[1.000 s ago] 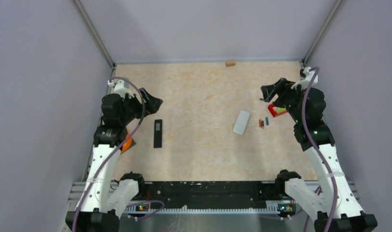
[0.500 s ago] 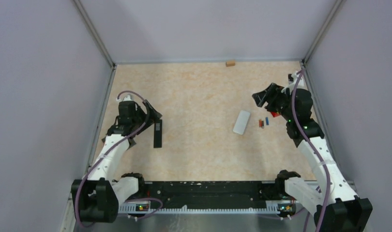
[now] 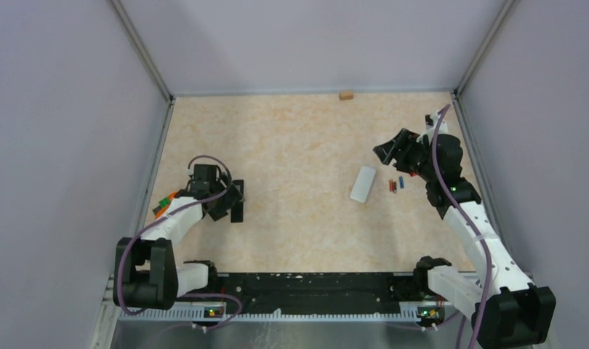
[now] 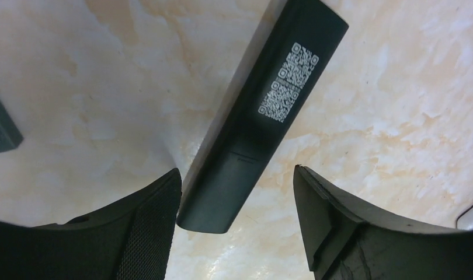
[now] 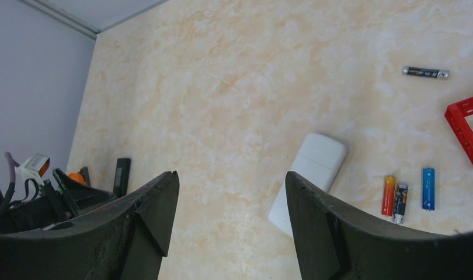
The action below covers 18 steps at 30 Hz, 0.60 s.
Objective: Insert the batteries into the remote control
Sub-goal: Adjust the remote control at the center of the board.
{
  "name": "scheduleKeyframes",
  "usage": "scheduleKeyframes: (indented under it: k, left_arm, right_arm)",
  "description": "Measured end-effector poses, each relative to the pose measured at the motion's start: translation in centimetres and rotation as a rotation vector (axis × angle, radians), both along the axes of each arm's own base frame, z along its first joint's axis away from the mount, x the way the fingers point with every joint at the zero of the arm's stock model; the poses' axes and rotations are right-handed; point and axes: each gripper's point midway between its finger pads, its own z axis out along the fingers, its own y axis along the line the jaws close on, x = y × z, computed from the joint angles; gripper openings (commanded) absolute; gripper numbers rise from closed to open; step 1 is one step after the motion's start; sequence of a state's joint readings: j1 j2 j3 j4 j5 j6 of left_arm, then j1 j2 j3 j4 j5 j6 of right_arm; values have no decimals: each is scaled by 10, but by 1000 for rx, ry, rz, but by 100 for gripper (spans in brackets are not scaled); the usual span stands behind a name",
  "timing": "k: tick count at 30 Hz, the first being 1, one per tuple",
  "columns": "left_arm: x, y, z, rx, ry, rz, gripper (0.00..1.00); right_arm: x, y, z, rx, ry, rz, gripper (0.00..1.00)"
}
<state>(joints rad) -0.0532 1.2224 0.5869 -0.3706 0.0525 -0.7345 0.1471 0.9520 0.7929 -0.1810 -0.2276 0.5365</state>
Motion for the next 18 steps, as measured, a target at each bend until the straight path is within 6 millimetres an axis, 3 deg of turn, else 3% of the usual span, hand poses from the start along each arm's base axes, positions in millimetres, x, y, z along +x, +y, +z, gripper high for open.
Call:
scheduleKeyframes:
  k: [5,10,14,18]
  left_arm:
    - [-3,-17,-5,-23,1,-35,73]
    - [3,-45,-1,-107,-53,-114,80]
    - [6,-56,3,-149,-72,-144,89]
    - [6,-42,7,-89,-65,-86,94]
  right_arm:
    - [-2,5,-14,6,33,30,68]
    - [-3,19,-38,-47,96,97,69]
    - [-17,65,-75,-159,195,239,73]
    - [-39,115,-92,-218,194,387,80]
